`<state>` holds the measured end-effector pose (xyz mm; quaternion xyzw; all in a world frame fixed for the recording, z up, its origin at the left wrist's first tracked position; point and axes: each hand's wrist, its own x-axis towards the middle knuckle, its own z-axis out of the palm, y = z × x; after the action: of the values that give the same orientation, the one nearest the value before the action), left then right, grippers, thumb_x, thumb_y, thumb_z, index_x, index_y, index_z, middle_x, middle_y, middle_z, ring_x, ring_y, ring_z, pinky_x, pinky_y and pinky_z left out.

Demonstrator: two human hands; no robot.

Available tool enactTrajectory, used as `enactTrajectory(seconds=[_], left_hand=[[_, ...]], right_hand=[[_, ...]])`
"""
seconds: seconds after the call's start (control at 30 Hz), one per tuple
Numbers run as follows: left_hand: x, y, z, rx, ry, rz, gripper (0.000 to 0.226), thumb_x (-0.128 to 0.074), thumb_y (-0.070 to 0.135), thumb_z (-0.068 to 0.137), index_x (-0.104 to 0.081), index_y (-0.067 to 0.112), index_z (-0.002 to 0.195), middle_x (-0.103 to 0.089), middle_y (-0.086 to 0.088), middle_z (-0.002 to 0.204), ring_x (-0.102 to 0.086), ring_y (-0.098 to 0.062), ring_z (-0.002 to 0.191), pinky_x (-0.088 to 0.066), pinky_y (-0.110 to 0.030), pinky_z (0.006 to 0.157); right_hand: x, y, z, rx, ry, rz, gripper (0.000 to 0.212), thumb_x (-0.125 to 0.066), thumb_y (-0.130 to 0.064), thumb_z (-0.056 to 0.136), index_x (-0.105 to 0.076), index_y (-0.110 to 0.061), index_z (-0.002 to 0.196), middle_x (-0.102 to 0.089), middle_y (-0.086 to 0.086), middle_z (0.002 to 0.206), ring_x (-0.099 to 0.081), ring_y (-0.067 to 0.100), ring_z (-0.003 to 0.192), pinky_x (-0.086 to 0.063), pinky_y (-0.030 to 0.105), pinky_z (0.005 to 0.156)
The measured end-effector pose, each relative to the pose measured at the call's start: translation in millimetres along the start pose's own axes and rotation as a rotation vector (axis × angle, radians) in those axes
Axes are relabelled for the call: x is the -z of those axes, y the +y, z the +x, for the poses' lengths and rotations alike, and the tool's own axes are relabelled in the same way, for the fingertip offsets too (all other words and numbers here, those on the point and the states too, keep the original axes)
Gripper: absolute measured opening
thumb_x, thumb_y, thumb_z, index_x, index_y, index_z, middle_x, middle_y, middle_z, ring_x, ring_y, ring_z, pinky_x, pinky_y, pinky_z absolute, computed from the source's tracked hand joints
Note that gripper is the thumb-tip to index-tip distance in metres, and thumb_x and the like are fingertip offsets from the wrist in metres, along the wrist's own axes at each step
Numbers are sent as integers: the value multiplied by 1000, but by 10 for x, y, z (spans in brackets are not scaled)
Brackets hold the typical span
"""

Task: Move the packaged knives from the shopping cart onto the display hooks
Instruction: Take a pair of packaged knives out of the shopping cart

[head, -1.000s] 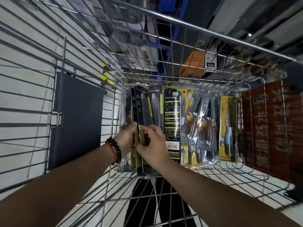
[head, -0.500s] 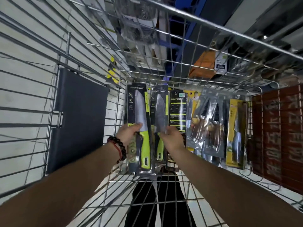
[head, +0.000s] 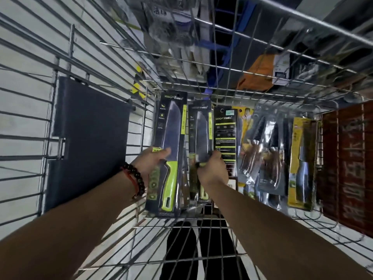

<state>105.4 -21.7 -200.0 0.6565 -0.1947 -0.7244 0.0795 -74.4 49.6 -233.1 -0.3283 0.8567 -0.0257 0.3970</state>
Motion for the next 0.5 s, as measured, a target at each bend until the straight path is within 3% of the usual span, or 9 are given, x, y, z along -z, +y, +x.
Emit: enactTrajectory(seconds=[0.03,0.1,0.13,0.2,0.27,0.33,0.43,0.5], left_hand=[[25,17,-1,-2,20,2,105,-83,50,65,-30,14,149,-49,-19,142,-54,-38,122,-46,-46,96],[69,57,-30,-28,42,-32,77,-76,36,79,-41,7,141,-66,-18,115,-69,-27,79,-56,-33,67],[91,71,-50,-21,28,-43,63,-73,31,81,-49,5,133,-68,-14,90,-63,-20,56,-51,-26,52],[140,100,-95,-4,2,-56,48,-74,30,76,-58,8,115,-57,-7,62,-52,-16,39,-45,-22,41],[215,100,-120,11,-12,-57,47,-74,26,76,-55,9,114,-56,-6,55,-51,-16,38,-44,-23,38],[291,95,-130,15,-37,-17,60,-79,30,76,-51,6,123,-61,-5,57,-53,-18,42,-47,-26,41],[372,83,-150,-18,-53,45,86,-90,48,48,-59,9,118,-62,-8,68,-55,-20,50,-49,-28,51],[417,67,-130,-21,-49,45,92,-90,51,46,-58,10,121,-63,-9,72,-56,-20,52,-49,-29,52]], right_hand=[[36,-11,5,-5,-20,57,50,-76,-32,78,-36,-17,105,-61,1,91,-60,25,77,-49,33,60],[81,-41,17,-10,-100,126,51,-76,-32,77,-31,-19,99,-57,-3,81,-57,22,71,-43,28,56],[81,-50,32,-8,-130,137,49,-77,-31,75,-36,-19,98,-59,-3,82,-58,21,72,-43,26,54],[73,-61,66,-8,-173,175,34,-78,-31,72,-57,-17,95,-67,-2,88,-65,21,81,-52,27,61],[79,-87,66,-43,-236,216,27,-76,-34,71,-67,-17,90,-71,1,92,-67,19,85,-56,29,74],[110,-116,67,-81,-275,254,27,-79,-33,71,-64,-15,85,-70,3,89,-64,15,74,-56,29,77],[178,-188,35,-93,-273,296,32,-81,-22,70,-53,-12,81,-64,7,80,-62,21,72,-52,30,64],[200,-223,-23,-83,-277,384,33,-78,-16,66,-57,-7,90,-63,5,78,-63,24,72,-49,29,58]])
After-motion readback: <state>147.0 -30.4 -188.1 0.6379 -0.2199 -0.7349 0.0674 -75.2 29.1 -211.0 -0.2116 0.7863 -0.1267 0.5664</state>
